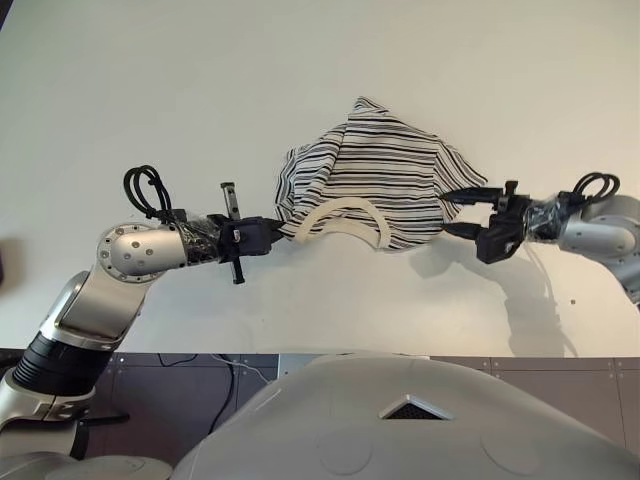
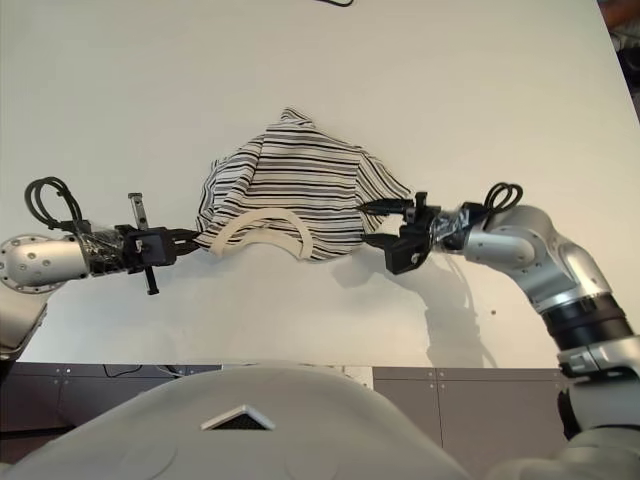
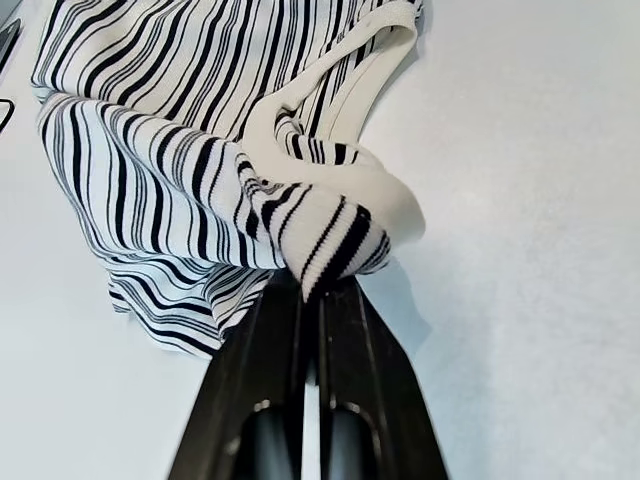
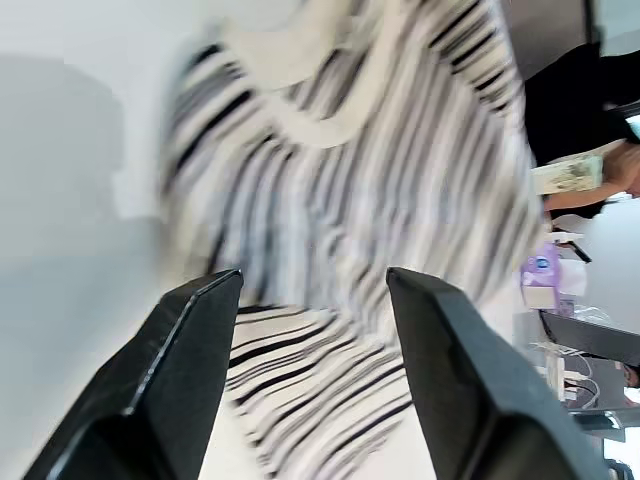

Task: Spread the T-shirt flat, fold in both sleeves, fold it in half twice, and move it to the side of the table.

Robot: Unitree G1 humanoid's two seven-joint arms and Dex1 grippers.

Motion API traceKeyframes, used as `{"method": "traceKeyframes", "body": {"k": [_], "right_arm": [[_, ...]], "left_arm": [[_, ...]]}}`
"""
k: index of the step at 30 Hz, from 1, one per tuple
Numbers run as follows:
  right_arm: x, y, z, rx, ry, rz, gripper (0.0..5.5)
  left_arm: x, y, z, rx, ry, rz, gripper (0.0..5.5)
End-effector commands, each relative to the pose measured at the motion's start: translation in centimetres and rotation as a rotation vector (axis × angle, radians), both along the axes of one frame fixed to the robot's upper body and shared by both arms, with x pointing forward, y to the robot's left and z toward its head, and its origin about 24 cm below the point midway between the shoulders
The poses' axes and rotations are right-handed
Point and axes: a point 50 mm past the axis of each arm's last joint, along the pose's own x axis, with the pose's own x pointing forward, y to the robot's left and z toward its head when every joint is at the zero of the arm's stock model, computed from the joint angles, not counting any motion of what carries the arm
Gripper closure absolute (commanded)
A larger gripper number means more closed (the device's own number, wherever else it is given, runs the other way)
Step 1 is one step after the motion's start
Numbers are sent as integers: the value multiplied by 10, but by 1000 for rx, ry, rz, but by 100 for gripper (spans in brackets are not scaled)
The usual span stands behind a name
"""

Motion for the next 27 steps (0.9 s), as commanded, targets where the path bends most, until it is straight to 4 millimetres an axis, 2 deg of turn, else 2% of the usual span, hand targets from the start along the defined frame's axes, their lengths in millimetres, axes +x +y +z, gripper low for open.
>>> {"method": "traceKeyframes", "body": {"k": [1,4,10,16,22,27], "right_arm": [[1,-14,-11,-84,-46,-12,265],[3,-15,-21,-115,-68,-7,225],[-3,-4,-31,-83,-59,21,225],[-4,-5,-29,-60,-62,18,225],[-5,10,-27,25,-74,10,225],[-5,10,-26,39,-75,1,225]], "left_arm": [[1,0,-1,3,-12,0,540],[2,-2,0,-7,-15,-1,540],[3,-5,0,-19,-15,-1,540],[3,-4,0,-23,-18,13,540],[5,-5,0,-29,-24,19,540],[5,-5,-1,-28,-24,23,540]]}}
